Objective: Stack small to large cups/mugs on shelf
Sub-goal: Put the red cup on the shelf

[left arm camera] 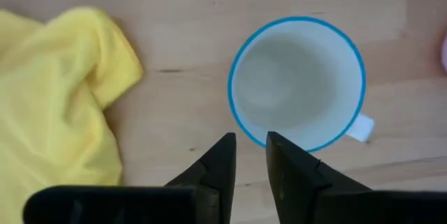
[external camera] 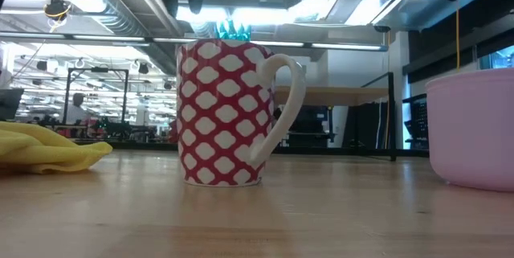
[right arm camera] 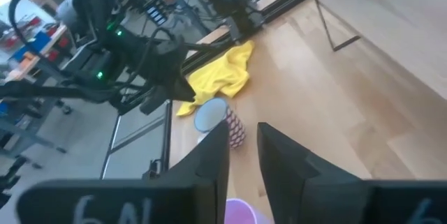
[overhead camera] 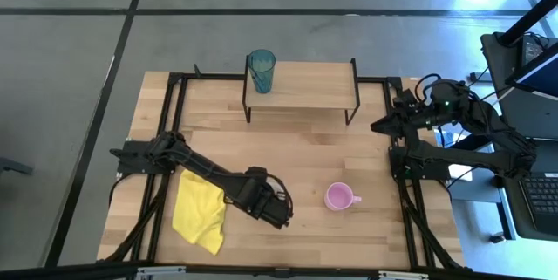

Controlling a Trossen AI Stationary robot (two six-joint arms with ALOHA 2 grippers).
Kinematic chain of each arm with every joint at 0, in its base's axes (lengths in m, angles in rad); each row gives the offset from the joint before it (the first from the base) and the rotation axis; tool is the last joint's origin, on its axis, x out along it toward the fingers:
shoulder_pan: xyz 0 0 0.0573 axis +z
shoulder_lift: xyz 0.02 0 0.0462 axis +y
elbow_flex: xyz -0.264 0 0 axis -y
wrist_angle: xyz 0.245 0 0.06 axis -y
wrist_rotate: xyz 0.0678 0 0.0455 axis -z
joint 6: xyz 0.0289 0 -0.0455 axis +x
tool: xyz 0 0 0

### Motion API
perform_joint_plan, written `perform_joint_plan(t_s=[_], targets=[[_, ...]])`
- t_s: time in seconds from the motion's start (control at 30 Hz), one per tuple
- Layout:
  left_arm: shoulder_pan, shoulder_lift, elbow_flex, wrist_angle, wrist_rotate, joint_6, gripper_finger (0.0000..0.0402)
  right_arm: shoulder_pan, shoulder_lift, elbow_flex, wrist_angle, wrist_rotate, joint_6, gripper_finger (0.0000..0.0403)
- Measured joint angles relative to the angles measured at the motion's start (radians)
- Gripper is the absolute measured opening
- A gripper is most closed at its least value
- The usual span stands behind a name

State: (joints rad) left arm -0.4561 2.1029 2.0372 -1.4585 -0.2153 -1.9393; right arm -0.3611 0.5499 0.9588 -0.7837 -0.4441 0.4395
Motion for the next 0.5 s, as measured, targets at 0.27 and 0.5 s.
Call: perform_joint_plan(t_s=[0.27,0.5], targets=[[-0.018,0.001,-0.078,0.071,0.036,-0.157,0.0074,0.000,0.000,0.000,0.000,-0.005,-0.031,0.0077],[-0.023,0.001,-0.111,0.141,0.001,-0.275,0.0074,0.000,0.000,0.000,0.000,-0.005,-0.066,0.0077]])
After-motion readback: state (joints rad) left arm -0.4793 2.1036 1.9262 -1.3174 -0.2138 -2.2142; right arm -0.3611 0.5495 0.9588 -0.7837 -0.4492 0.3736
